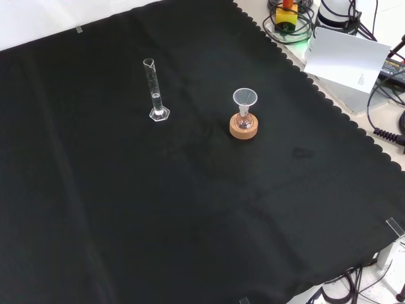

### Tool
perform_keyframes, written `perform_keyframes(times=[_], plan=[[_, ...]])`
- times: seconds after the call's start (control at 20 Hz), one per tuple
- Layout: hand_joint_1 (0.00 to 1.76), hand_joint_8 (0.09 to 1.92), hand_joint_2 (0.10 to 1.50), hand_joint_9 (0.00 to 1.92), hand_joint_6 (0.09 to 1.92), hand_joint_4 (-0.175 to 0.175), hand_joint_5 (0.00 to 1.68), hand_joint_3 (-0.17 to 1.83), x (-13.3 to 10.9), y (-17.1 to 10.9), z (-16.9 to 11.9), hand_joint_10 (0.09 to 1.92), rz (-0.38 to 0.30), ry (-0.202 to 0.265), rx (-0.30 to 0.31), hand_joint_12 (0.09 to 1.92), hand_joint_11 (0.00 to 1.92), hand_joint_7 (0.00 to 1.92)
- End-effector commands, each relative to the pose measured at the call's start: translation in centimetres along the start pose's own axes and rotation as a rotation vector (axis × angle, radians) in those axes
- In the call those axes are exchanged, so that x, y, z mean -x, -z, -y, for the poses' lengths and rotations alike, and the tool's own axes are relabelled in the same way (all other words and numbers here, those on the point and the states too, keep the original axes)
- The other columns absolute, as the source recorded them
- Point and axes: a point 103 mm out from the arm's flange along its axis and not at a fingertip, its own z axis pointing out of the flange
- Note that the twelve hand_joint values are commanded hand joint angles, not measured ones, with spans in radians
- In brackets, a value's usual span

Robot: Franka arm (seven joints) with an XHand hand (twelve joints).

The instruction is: Pick up the graduated cylinder.

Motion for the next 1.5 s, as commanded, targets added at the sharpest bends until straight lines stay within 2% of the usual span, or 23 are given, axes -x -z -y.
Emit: perform_keyframes(times=[0.05,0.2,0.7,1.25,1.35,1.5], plan=[[0.0,0.31,1.11,0.11,0.21,-0.034,0.14,0.53,0.0,0.0,0.0,0.68,0.013,-0.001,0.01,1.29,0.02,0.02],[0.0,0.35,1.18,0.1,0.09,-0.034,0.19,0.4,0.0,0.0,-0.1,0.69,0.007,-0.004,0.009,1.34,0.0,0.0],[0.0,0.36,1.19,0.1,0.09,-0.034,0.2,0.38,1.0,-1.3,-0.5,0.69,0.01,-0.032,-0.008,1.35,0.0,0.0],[0.0,0.39,1.2,0.12,0.09,-0.036,0.21,0.35,5.5,-6.8,-2.6,0.69,-0.026,-0.111,-0.057,1.35,0.0,0.0],[0.0,0.4,1.21,0.12,0.09,-0.037,0.22,0.34,6.4,-8.0,-3.6,0.69,-0.036,-0.109,-0.056,1.36,0.0,0.0],[0.0,0.44,1.21,0.14,0.09,-0.041,0.22,0.32,7.7,-9.9,-5.5,0.69,-0.065,-0.095,-0.018,1.37,0.0,0.0]])
